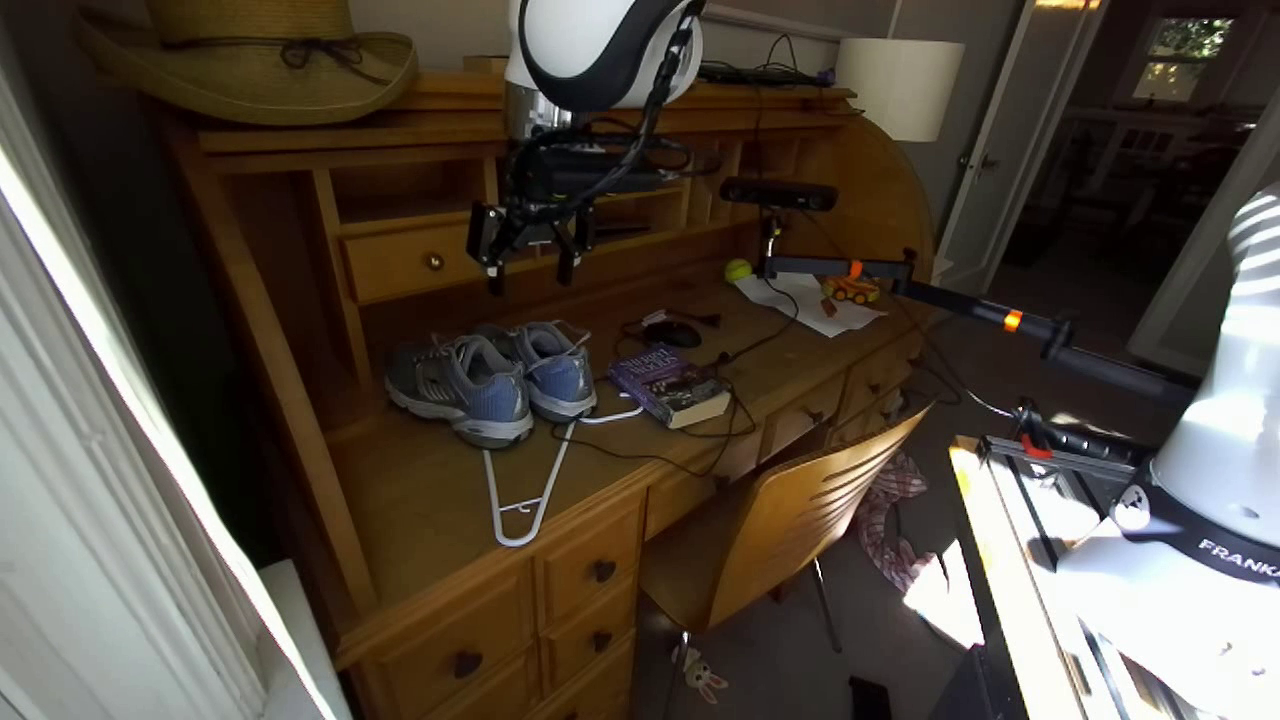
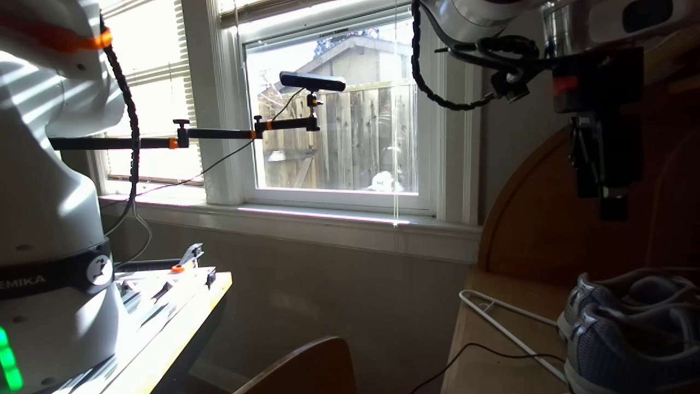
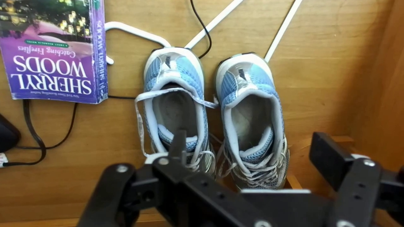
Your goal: Put the pair of shoes on the top shelf
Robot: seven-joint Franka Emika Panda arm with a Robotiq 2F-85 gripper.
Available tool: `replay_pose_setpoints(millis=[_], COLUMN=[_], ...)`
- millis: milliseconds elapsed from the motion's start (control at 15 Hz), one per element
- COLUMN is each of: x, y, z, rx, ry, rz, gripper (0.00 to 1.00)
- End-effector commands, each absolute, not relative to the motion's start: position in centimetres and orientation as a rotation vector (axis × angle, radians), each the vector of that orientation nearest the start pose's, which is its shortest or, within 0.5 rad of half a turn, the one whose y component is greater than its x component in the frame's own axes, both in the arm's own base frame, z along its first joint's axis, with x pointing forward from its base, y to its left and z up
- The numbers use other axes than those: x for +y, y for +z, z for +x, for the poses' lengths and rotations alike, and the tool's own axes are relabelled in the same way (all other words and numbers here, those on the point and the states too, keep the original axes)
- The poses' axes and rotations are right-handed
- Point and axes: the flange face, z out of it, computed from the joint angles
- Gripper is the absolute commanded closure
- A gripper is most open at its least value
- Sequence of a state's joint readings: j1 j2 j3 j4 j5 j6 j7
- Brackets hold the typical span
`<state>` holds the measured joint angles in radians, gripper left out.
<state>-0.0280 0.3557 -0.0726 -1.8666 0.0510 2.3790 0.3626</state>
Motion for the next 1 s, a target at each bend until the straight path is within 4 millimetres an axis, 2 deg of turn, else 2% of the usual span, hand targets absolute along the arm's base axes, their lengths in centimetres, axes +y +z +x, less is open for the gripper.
replay_pose_setpoints(millis=[0, 400, 933], x=[-6.8, -7.3, -7.7], y=[31.1, 26.1, 21.9], z=[66.0, 67.5, 68.9], rx=[0.74, 0.703, 0.694], ry=[-0.301, -0.305, -0.282], rz=[-3.01, -3.026, -3.04], gripper=[0.0, 0.0, 0.0])
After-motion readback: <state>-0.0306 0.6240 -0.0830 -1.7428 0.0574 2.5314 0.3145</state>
